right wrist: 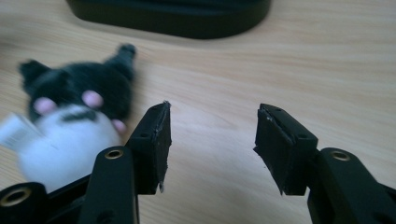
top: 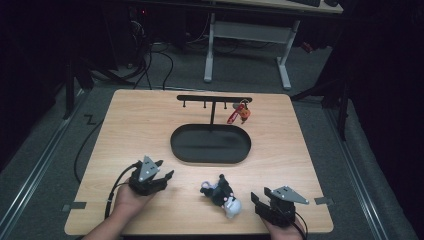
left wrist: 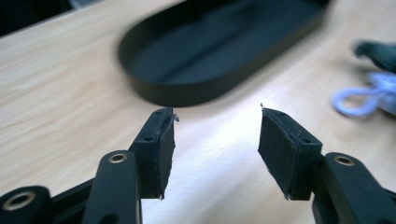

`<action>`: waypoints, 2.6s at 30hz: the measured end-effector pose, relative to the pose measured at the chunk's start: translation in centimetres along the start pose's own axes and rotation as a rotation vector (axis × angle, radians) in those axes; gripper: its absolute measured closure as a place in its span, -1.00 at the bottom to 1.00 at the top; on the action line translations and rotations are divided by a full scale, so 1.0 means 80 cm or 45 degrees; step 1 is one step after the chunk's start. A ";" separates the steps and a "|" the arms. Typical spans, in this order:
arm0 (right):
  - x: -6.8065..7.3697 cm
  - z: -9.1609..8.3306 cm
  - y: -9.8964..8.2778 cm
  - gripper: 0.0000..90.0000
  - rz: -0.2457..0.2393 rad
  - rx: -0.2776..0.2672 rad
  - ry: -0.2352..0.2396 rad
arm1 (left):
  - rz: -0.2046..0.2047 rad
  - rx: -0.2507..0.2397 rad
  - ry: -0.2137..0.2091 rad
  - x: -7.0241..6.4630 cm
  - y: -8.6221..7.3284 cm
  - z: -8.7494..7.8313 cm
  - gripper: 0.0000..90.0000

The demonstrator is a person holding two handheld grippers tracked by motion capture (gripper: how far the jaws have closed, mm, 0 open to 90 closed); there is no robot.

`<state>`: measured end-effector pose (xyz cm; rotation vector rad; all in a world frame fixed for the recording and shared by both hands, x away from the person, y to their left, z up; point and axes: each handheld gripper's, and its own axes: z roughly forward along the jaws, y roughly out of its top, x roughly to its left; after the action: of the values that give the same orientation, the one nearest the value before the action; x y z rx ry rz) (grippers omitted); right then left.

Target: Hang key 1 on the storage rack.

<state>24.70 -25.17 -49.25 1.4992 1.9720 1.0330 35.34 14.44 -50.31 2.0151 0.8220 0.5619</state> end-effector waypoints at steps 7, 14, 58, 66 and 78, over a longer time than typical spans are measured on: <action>0.048 0.017 0.021 -0.13 -0.076 -0.027 0.181 | 0.005 0.061 0.078 0.015 -0.017 -0.006 0.00; 0.074 0.056 0.026 -0.36 -0.138 0.086 0.282 | -0.032 0.061 0.111 0.027 -0.029 -0.024 -0.01; -0.004 0.047 0.033 -0.54 -0.038 0.378 0.037 | 0.065 0.086 -0.051 0.005 -0.031 -0.014 -0.05; -0.008 0.043 0.052 -0.56 -0.025 0.554 0.057 | 0.081 0.080 -0.062 0.003 -0.029 -0.013 -0.05; -0.007 0.059 0.070 -0.55 -0.082 0.786 0.053 | 0.087 0.086 -0.080 0.003 -0.029 -0.012 -0.06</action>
<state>31.72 -23.59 -47.79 1.6965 2.4913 0.4372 34.09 16.08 -51.76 2.1179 0.7455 0.5126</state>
